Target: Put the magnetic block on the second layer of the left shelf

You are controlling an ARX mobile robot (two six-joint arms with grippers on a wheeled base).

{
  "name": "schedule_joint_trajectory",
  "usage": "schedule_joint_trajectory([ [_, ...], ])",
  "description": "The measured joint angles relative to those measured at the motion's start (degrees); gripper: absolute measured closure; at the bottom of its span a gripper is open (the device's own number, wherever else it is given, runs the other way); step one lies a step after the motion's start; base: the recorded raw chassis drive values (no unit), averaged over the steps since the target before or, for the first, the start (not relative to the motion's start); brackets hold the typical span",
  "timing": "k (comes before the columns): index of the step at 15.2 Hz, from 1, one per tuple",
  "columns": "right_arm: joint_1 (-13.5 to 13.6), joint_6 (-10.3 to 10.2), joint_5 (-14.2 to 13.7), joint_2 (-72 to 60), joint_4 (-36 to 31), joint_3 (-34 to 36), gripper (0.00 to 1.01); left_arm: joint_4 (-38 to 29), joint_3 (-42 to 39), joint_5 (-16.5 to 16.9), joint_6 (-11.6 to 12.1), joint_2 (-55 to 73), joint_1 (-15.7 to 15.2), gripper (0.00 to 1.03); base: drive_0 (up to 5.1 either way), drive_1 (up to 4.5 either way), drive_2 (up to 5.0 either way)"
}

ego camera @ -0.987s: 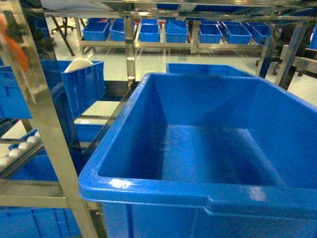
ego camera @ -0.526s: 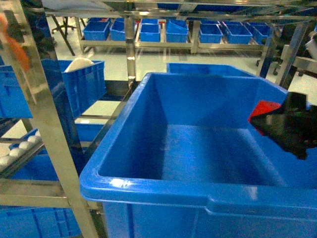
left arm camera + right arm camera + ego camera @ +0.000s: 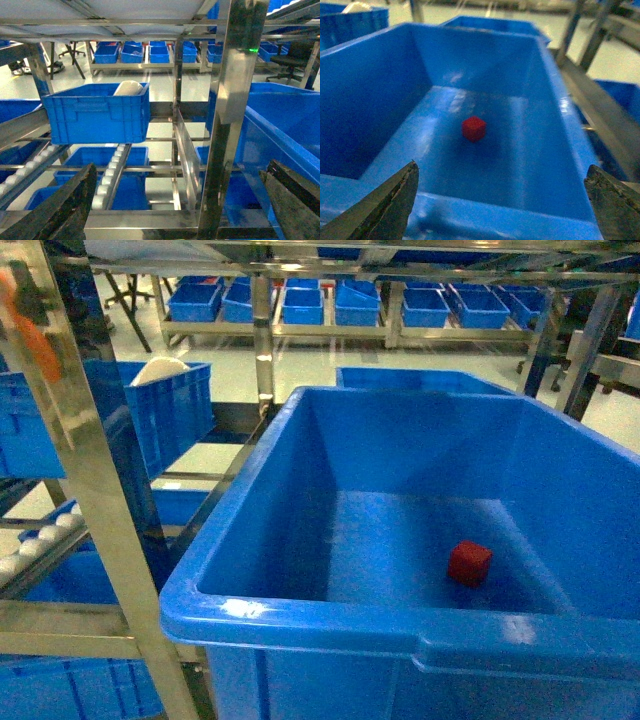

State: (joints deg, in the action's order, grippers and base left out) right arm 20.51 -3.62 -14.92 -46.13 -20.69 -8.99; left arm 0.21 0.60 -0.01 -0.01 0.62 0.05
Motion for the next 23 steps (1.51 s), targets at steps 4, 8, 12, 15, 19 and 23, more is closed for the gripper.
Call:
schedule_joint_trajectory([
  [4, 0.74, 6.84, -10.58, 37.20, 13.33, 0.26, 0.03, 0.00, 0.00, 0.00, 0.02, 0.00, 0.00, 0.05, 0.0, 0.00, 0.0],
  [8, -4.83, 4.76, -1.40, 37.99, 20.98, 0.96, 0.28, -0.02, 0.00, -0.02, 0.02, 0.00, 0.00, 0.05, 0.0, 0.00, 0.0],
  [12, -15.82, 4.50, 11.15, 41.86, 21.55, 4.24, 0.82, 0.00, 0.00, -0.02, 0.00, 0.00, 0.00, 0.05, 0.0, 0.00, 0.0],
  [15, -20.48, 4.28, 14.95, 43.12, 21.14, 5.57, 0.99, -0.02, 0.00, -0.02, 0.02, 0.00, 0.00, 0.05, 0.0, 0.00, 0.0],
  [19, -20.52, 4.24, 14.78, 45.57, 21.44, 8.22, 0.99, 0.02, 0.00, -0.11, 0.00, 0.00, 0.00, 0.05, 0.0, 0.00, 0.0],
  [23, -20.52, 4.24, 14.91, 45.79, 20.96, 8.22, 0.99, -0.02, 0.00, -0.02, 0.00, 0.00, 0.00, 0.05, 0.0, 0.00, 0.0],
])
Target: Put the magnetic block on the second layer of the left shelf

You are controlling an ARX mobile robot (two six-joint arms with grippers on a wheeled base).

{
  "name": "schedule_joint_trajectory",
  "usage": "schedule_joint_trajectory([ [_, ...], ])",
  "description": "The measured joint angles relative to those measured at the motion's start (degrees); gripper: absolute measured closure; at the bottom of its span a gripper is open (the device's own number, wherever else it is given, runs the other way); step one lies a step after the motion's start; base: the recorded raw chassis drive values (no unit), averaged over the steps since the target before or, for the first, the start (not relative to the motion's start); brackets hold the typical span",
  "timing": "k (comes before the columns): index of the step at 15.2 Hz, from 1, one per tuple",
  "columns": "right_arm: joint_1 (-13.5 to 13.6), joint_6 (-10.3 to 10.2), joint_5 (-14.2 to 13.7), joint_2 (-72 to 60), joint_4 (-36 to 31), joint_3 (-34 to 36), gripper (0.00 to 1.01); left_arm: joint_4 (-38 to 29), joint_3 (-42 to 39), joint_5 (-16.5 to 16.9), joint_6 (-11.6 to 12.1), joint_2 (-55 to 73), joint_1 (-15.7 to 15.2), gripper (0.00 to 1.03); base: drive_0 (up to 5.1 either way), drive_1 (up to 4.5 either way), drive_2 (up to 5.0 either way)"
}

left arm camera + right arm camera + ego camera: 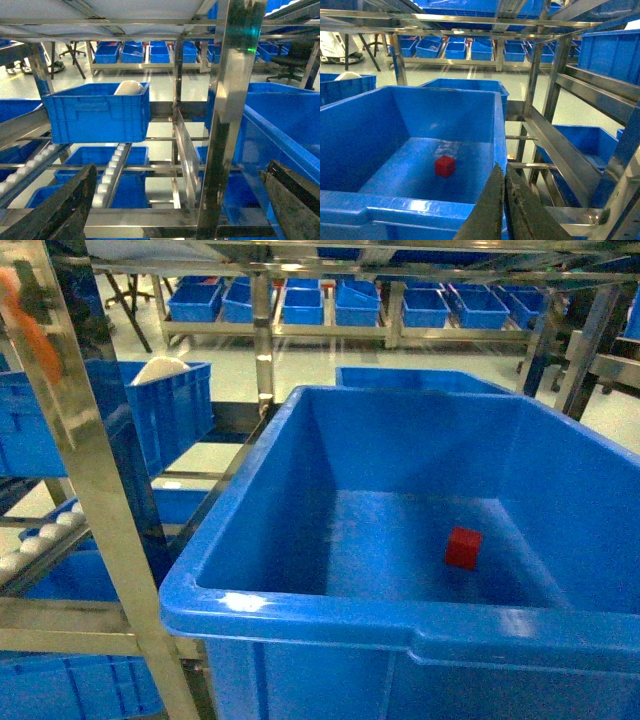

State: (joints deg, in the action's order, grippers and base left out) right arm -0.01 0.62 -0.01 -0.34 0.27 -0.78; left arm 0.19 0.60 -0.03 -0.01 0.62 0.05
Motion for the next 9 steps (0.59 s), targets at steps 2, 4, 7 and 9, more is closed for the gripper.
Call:
schedule_joint_trajectory([
  [2, 0.00, 0.00, 0.00, 0.00, -0.02, 0.00, 0.75, 0.00, 0.00, 0.00, 0.00, 0.00, 0.00, 0.05, 0.0, 0.00, 0.0],
  [4, 0.00, 0.00, 0.00, 0.00, 0.00, 0.00, 0.49, 0.00, 0.00, 0.00, 0.00, 0.00, 0.00, 0.05, 0.0, 0.00, 0.0],
  [7, 0.00, 0.00, 0.00, 0.00, 0.00, 0.00, 0.02, 0.00, 0.00, 0.00, 0.02, 0.00, 0.00, 0.05, 0.0, 0.00, 0.0],
  [9, 0.00, -0.02, -0.02, 0.00, -0.02, 0.00, 0.03, 0.00, 0.00, 0.00, 0.00, 0.00, 0.00, 0.05, 0.0, 0.00, 0.0],
])
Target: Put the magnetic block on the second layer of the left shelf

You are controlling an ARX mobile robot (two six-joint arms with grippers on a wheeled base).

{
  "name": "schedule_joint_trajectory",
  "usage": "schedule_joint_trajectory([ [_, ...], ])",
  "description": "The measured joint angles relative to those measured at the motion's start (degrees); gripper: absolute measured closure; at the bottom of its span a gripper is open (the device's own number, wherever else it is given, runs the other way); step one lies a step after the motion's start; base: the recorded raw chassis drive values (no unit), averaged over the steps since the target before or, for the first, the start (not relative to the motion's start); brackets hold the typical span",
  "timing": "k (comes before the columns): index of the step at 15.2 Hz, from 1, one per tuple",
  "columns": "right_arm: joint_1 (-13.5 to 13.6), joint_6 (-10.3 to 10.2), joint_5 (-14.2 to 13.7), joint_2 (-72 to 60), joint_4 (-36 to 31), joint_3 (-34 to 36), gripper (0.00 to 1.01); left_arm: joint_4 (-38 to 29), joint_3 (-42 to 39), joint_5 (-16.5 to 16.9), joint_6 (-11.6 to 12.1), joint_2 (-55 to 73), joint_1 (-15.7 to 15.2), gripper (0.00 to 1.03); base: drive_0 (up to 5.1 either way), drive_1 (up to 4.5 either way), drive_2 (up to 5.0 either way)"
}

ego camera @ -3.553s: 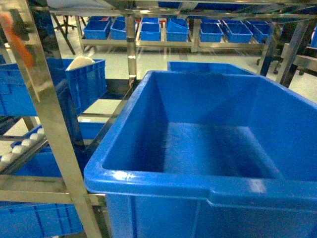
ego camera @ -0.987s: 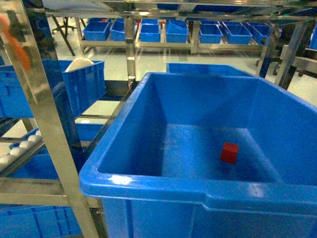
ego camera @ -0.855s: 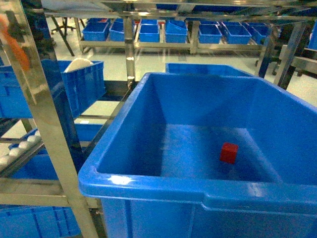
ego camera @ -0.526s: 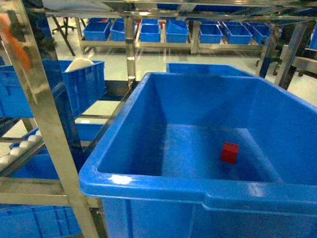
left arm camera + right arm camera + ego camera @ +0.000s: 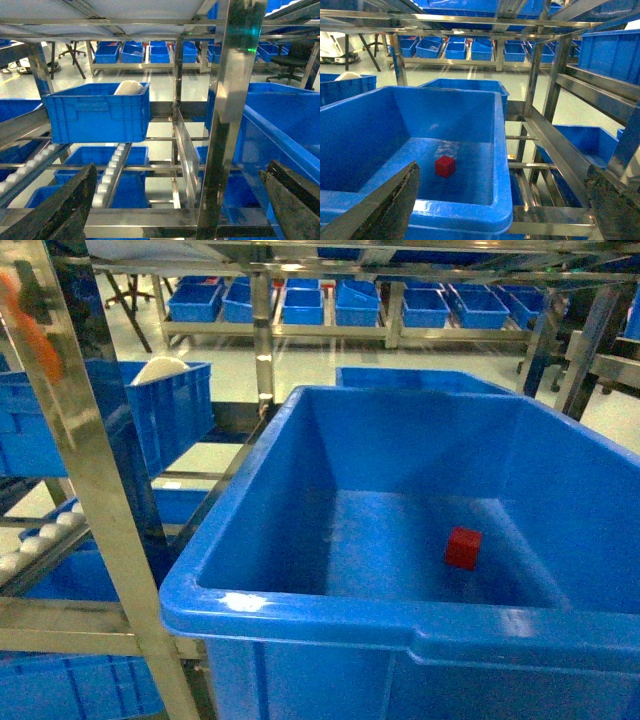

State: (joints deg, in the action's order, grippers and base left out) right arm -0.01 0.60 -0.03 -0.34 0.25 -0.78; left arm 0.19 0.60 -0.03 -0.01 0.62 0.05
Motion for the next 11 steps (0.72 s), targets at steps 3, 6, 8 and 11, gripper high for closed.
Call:
schedule_joint_trajectory([
  [3, 0.00, 0.00, 0.02, 0.00, 0.02, 0.00, 0.03, 0.00, 0.00, 0.00, 0.00, 0.00, 0.00, 0.05, 0.0, 0.00, 0.0],
  [6, 0.00, 0.00, 0.02, 0.00, 0.02, 0.00, 0.03, 0.00, 0.00, 0.00, 0.02, 0.00, 0.00, 0.05, 0.0, 0.00, 0.0],
  [8, 0.00, 0.00, 0.02, 0.00, 0.02, 0.00, 0.03, 0.00, 0.00, 0.00, 0.00, 0.00, 0.00, 0.05, 0.0, 0.00, 0.0],
  [11, 0.00, 0.00, 0.02, 0.00, 0.02, 0.00, 0.03, 0.00, 0.00, 0.00, 0.02, 0.00, 0.00, 0.05, 0.0, 0.00, 0.0],
])
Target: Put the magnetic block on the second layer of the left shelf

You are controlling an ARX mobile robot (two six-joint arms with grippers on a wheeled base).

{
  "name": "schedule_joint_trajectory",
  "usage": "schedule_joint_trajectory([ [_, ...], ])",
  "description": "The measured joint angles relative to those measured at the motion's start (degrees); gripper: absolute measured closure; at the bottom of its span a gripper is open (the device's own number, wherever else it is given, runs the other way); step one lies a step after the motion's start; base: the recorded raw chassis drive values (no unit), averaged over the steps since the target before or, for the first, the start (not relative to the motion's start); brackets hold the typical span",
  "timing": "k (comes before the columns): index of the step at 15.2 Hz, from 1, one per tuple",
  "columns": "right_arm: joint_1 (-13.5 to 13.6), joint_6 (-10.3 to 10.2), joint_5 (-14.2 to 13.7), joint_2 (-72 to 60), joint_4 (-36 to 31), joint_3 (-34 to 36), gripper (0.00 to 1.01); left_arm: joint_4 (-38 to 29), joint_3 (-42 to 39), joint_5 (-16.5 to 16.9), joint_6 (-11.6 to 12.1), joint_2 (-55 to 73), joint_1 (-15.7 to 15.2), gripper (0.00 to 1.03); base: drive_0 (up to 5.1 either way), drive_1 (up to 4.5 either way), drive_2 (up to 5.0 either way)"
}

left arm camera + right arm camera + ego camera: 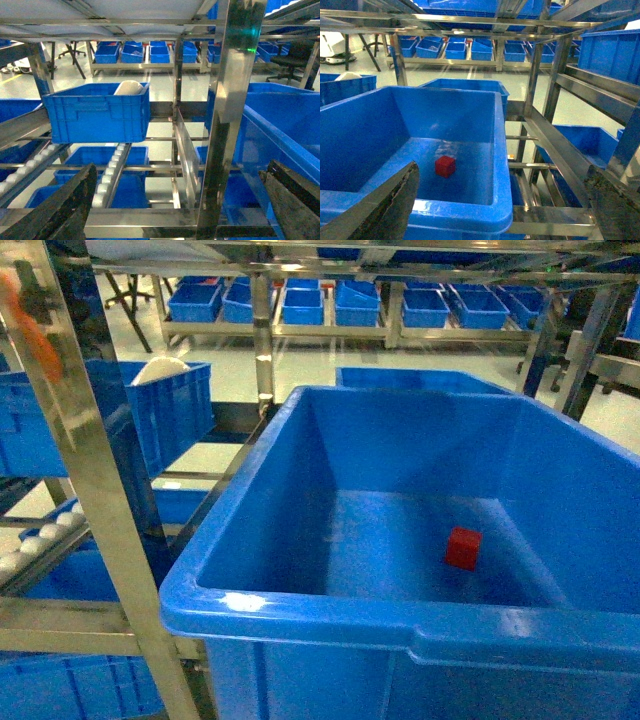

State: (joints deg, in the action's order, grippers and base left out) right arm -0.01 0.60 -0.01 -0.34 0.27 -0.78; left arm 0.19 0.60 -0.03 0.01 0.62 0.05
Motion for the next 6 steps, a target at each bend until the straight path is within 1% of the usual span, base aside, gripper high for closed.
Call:
schedule_joint_trajectory([
  [6, 0.00, 0.00, -0.02, 0.00, -0.02, 0.00, 0.03, 0.00, 0.00, 0.00, -0.02, 0.00, 0.00, 0.05, 0.0, 0.00, 0.0],
])
